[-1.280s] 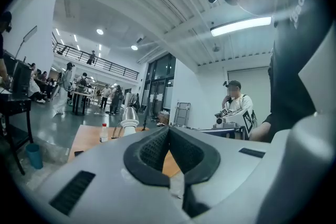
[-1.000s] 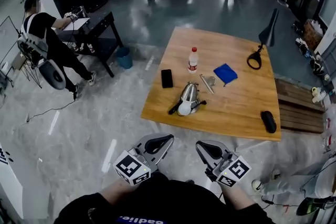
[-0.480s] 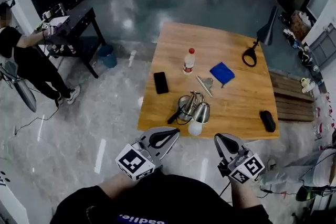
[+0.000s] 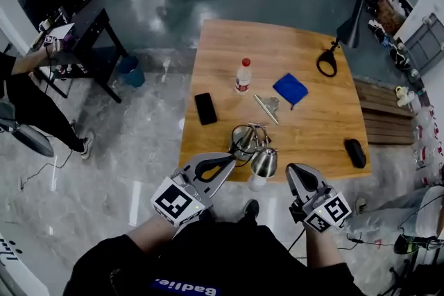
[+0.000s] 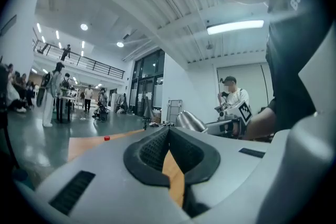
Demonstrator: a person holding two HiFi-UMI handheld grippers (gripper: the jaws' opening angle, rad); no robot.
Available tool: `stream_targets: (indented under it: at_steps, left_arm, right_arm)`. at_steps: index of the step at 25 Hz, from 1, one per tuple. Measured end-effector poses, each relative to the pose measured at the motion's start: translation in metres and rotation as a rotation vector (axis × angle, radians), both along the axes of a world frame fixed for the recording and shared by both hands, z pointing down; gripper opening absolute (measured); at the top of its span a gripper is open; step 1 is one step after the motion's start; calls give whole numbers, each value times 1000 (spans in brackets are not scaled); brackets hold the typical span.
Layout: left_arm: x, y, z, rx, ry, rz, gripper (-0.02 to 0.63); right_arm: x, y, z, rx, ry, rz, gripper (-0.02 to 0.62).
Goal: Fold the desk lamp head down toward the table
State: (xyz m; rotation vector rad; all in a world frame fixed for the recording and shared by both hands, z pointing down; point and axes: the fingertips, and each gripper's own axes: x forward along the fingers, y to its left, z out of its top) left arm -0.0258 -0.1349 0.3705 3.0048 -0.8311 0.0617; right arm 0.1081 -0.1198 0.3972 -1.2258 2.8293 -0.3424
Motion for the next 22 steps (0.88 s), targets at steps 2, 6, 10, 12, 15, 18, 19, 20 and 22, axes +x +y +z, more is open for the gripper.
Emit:
stream_targets:
  at_steps: [2,6,10,12,15,18,19,20,22]
  left_arm:
    - [7,-10,4,91,-107,-19,9]
    - [18,-30,18,231,-256,-26,11]
    - [21,-52,38,290,-334,-21,12]
    - [22,-58,43,334,-371,-9,12]
    - [30,-63,45,400,-409,21,15]
    - [39,-72,47,447,-437,62,65]
    - [41,-74,49,459,-448,78,81]
    - [43,-75,52,471,-460,93,95]
    - [48,-75,56,503,-486,124,118]
  right_arm:
    - [3,-11,5,-7,-4,-26,5]
    - [6,-31,10,-21,-10,-82,5]
    - [5,-47,25,-53,-13,-120,5]
    - [2,-53,38,-77,-8,-140,6]
    - [0,-61,58,-114,11,-167,6]
    - [-7,-71,78,-134,44,-186,7]
    - [-9,-75,85,-142,59,-192,8]
    - [-12,-79,94,-151,76,-198,10]
    - [-16,-88,113,-175,105,-210,29]
